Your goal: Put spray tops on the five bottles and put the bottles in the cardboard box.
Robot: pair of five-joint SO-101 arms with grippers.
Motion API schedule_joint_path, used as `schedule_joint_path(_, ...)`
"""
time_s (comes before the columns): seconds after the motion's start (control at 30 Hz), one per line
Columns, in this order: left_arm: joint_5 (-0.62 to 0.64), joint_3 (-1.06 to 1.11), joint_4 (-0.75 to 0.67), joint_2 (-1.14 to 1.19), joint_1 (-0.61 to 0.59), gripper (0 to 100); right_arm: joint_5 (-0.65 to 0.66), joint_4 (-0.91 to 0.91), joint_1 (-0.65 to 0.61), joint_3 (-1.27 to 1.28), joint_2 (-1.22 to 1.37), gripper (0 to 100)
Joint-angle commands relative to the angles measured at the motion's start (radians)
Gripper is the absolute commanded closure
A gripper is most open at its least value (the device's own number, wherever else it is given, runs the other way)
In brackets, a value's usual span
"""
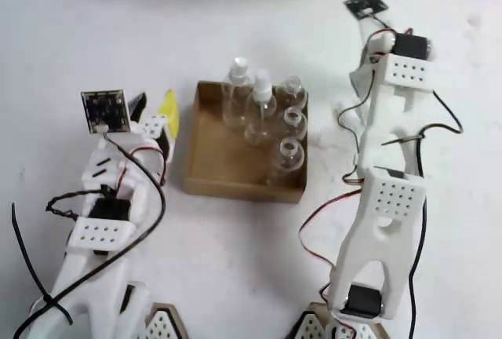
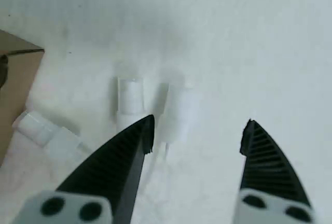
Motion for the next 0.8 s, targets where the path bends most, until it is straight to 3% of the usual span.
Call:
schedule_joint_path(0.0,-0.014,-0.003,-0.025,-0.024,0.013,84,0.017,-0.024,-0.027,-0.015,0.022,75.5)
schedule_joint_path(0.47,-0.014,-0.003,-0.025,-0.024,0.013,84,0.075,-0.076,0.018,-0.003,0.110,75.5)
schedule_joint_path(0.67,-0.014,-0.003,-0.025,-0.024,0.013,84,0.075,-0.082,0.018,-0.003,0.110,86.3)
schedule_joint_path(0.77,-0.014,-0.003,-0.025,-0.024,0.013,84,0.075,-0.082,0.022,-0.014,0.127,84.9)
